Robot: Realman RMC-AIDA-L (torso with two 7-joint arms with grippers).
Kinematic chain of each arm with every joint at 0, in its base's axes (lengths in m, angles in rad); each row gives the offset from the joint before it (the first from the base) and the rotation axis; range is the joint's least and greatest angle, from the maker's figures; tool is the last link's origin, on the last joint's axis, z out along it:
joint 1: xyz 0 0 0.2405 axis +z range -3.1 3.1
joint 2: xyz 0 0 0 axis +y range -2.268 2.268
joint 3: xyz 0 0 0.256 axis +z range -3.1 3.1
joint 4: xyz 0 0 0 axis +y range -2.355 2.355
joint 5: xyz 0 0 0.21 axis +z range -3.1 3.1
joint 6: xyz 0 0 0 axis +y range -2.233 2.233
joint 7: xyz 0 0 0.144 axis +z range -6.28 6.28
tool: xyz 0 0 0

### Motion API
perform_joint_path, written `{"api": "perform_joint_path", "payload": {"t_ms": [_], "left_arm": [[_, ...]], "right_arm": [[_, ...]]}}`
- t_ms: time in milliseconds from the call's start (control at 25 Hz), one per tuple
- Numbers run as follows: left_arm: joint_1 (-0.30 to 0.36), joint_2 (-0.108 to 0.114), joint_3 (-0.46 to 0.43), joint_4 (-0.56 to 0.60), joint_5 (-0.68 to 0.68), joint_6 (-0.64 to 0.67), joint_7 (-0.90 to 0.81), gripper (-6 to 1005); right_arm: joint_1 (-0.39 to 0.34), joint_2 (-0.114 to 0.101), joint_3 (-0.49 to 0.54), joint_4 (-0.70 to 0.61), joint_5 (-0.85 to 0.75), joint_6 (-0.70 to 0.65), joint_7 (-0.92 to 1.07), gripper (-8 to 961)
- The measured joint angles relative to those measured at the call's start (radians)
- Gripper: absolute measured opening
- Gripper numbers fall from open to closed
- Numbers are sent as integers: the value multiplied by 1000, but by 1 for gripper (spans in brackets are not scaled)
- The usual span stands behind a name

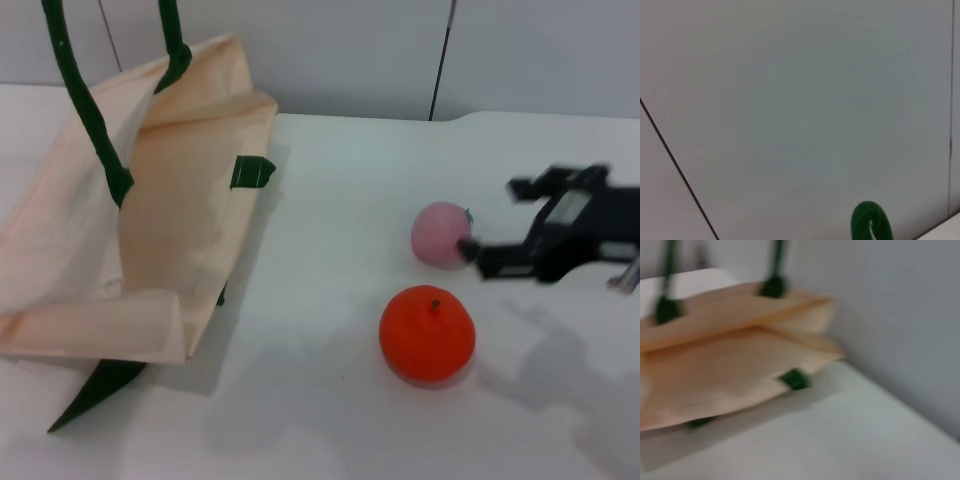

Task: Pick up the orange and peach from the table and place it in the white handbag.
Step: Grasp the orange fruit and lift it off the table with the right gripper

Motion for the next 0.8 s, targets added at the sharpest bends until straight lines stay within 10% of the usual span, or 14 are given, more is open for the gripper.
{"api": "perform_joint_path", "payload": {"t_ms": [800], "left_arm": [[-35,4,11,0,11,-7,3,110]], "right_arm": [[140,-4,-54,309,112,-66,-7,874]]}}
